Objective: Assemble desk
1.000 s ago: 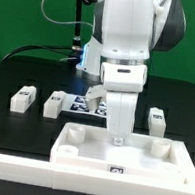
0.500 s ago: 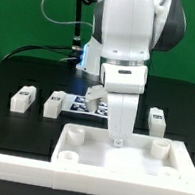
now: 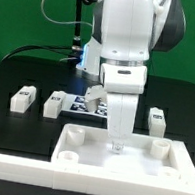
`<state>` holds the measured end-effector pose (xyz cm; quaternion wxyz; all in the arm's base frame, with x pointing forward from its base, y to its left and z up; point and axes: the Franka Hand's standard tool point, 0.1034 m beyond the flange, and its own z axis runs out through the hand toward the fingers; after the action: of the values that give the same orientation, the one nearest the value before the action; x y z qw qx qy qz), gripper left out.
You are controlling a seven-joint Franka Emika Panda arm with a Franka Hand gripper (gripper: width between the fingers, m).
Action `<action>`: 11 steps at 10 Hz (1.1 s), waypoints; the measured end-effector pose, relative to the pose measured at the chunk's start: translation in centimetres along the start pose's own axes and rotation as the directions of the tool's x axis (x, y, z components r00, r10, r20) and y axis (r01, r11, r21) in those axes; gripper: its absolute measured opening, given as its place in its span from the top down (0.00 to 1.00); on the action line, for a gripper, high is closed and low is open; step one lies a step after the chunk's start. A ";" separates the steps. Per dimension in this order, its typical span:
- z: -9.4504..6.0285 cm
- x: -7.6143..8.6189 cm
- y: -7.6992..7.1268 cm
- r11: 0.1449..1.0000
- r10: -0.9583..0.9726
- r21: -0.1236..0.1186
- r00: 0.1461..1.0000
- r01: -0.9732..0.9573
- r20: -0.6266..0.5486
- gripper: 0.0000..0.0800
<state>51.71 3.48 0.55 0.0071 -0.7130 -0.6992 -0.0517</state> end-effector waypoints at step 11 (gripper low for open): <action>-4.5 3.2 0.0 0.938 0.343 -0.046 0.939 -0.342 0.001 0.19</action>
Offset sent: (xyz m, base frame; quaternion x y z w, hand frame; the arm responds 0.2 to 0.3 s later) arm 0.0000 0.0000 0.0000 0.0000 0.0000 0.0000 1.0000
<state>51.52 6.26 5.28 -0.0031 -0.8240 -0.5632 -0.0621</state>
